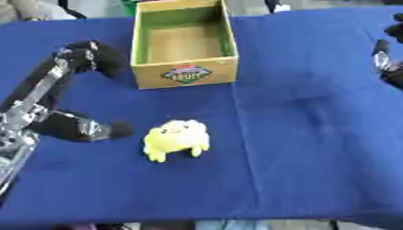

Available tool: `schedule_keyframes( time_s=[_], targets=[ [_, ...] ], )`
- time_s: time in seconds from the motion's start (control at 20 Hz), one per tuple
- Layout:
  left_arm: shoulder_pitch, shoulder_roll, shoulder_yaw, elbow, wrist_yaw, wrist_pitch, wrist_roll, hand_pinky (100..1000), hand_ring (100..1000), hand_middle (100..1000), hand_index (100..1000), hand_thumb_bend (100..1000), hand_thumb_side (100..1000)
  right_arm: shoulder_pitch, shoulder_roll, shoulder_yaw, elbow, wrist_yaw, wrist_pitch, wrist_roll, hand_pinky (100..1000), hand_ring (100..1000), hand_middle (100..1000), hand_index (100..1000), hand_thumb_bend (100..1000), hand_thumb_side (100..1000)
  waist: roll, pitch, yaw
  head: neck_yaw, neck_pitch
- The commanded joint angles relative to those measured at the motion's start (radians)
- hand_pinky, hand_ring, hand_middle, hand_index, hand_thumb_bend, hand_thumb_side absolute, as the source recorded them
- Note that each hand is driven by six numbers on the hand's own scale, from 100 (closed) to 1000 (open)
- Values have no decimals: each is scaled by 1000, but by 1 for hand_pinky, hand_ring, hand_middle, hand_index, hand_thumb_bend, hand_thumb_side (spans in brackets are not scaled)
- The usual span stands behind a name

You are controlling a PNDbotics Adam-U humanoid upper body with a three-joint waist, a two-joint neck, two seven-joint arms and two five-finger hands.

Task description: Pick up objects on the table and place them in the box.

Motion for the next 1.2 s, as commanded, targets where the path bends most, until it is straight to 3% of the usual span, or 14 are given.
schedule_keyframes(
  time_s=[0.05, 0.45, 0.55, 0.6, 0.85, 1.2],
  targets=[
    [-9, 27, -13, 4, -5, 7, -47, 626, 678, 709, 726, 791, 318, -17, -18, -3, -24, -5, -3, 5, 839, 796, 694, 879, 100, 241, -2, -18, 0, 3, -12],
    [-40, 19, -48, 37, -166, 74, -122, 627, 673, 707, 728, 810, 275, -18, -14, -2, -24, -4, -3, 6, 839, 796, 694, 879, 100, 241, -3, -20, -1, 0, -13],
    [-49, 10, -55, 48, -221, 91, -123, 632, 675, 707, 732, 829, 236, -18, -13, -1, -24, -5, -4, 7, 839, 796, 694, 879, 100, 241, -4, -20, -2, -5, -14],
    [-53, 7, -58, 52, -255, 95, -123, 634, 675, 707, 732, 833, 273, -18, -13, 0, -24, -5, -4, 7, 839, 796, 694, 879, 100, 241, -4, -20, -3, -6, -13],
    [-74, -16, -87, 82, -394, 99, -113, 640, 678, 711, 738, 868, 270, -17, -11, 0, -24, -6, -4, 8, 839, 796, 694, 879, 100, 241, -4, -21, -5, -8, -13],
    [-113, -70, -129, 147, -501, 99, -56, 639, 677, 714, 747, 873, 262, -17, -8, 2, -25, -6, -4, 9, 839, 796, 694, 879, 100, 241, -3, -21, -11, -4, -15]
  ],
)
